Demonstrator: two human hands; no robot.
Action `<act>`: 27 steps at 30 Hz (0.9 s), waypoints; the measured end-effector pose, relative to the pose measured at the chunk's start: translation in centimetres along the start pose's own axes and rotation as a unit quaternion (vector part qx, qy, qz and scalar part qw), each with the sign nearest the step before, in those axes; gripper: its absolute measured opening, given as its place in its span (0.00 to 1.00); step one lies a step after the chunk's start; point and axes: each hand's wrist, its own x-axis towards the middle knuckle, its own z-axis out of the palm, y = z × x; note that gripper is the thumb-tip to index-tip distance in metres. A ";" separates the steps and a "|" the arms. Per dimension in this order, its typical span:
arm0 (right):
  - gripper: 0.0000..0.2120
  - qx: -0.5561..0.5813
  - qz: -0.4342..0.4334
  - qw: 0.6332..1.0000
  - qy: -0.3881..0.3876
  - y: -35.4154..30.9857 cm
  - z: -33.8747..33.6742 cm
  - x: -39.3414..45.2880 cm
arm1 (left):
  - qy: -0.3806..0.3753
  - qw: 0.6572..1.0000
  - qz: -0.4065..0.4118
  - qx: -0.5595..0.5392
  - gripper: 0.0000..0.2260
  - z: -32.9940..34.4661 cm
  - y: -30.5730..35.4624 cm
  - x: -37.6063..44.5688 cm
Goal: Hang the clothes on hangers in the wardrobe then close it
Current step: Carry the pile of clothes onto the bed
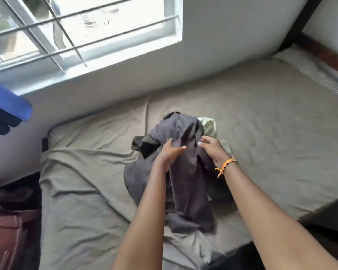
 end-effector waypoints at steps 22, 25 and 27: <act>0.04 0.264 -0.058 0.901 0.339 11.6 -33.6 -21.4 | -0.325 0.924 0.143 0.141 0.06 42.5 4.2 -17.2; 0.06 0.300 -0.053 0.861 0.407 17.4 -40.4 -27.6 | -0.386 0.896 0.136 0.172 0.07 51.3 1.1 -22.4; 0.06 0.321 -0.036 0.838 0.439 21.8 -44.3 -31.2 | -0.426 0.875 0.109 0.202 0.05 56.4 -1.3 -25.6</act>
